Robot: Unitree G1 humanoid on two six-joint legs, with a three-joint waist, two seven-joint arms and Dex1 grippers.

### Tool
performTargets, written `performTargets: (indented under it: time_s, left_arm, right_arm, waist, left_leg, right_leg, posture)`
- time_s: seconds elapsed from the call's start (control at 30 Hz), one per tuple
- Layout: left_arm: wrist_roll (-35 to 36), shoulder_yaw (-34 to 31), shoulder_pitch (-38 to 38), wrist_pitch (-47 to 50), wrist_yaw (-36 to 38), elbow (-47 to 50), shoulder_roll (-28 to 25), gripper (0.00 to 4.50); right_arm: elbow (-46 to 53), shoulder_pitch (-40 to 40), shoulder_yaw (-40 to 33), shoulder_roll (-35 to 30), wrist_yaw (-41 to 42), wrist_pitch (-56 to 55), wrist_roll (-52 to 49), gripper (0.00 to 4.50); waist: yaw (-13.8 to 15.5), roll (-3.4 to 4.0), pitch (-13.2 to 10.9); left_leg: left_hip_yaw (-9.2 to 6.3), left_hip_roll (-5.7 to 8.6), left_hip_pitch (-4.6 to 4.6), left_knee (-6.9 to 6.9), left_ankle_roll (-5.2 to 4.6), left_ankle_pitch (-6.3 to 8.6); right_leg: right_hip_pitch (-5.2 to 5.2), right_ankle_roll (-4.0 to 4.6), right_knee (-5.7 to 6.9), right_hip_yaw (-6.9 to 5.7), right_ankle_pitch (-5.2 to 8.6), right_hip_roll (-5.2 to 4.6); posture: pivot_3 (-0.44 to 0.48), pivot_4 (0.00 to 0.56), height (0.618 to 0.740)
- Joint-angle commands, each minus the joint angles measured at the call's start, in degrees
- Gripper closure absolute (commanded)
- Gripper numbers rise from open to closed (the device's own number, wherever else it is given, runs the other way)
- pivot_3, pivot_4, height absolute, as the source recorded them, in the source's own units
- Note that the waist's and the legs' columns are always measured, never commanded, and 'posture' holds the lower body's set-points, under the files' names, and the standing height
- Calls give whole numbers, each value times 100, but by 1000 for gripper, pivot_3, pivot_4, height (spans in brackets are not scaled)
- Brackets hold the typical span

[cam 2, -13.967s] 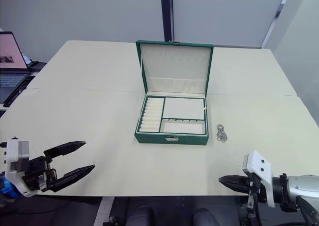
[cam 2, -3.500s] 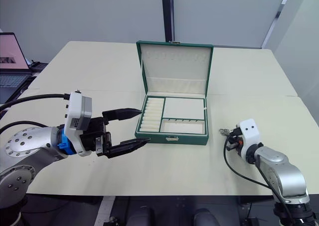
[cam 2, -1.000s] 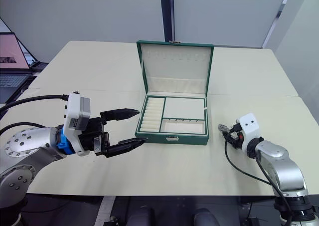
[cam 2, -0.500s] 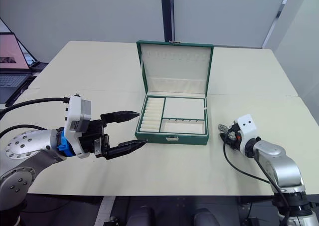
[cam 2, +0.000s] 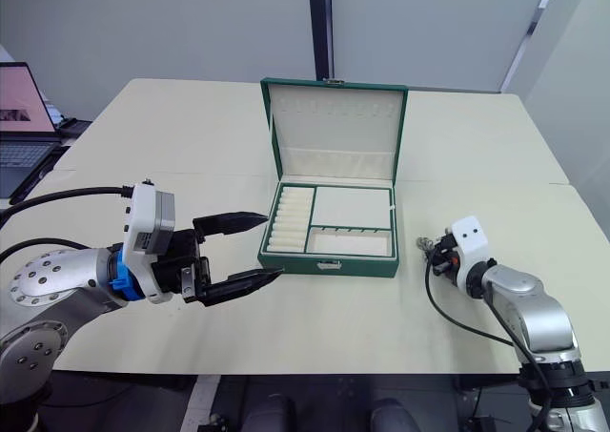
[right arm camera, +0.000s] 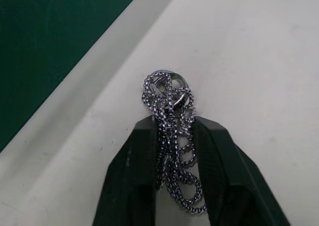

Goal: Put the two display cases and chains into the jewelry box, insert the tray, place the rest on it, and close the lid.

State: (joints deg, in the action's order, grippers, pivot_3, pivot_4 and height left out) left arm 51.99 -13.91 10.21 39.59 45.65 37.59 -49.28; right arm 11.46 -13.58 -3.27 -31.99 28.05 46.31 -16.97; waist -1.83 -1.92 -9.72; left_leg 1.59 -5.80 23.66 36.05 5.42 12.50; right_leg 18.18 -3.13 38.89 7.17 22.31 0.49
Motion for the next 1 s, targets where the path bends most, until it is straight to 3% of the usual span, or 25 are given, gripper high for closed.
performTargets:
  time_s: [0.03, 0.07, 0.53, 1.0]
  left_arm:
    - [152, -142, 94, -7, -27, 128, -47, 0]
    - [160, -142, 101, -2, -34, 129, -49, 0]
    - [193, -94, 187, 11, -88, 86, -66, 0]
    - [116, 63, 566, 62, 47, -215, -104, 0]
  right_arm:
    - [31, 120, 96, 46, 36, 187, -40, 4294]
    - [34, 120, 91, 52, 31, 192, -41, 4491]
    - [149, 12, -189, 213, -356, -242, 118, 4491]
    - [1266, -46, -879, 86, -260, 101, -505, 4491]
  waist:
    - [0, -2, 1]
    - [0, -2, 1]
    - [-2, -1, 1]
    - [11, 6, -4]
  left_leg:
    - [-1, 0, 0, 0, 0, 0]
    - [0, 0, 0, 0, 0, 0]
    - [0, 0, -2, 0, 0, 0]
    - [1, 1, 3, -1, 0, 0]
  right_leg:
    - [0, 0, 0, -1, 0, 0]
    - [0, 0, 0, 0, 0, 0]
    - [0, 0, 1, 1, 0, 0]
    - [3, 0, 1, 0, 0, 0]
  posture:
    - [0, 150, 740]
    - [0, 150, 740]
    - [0, 150, 740]
    - [0, 150, 740]
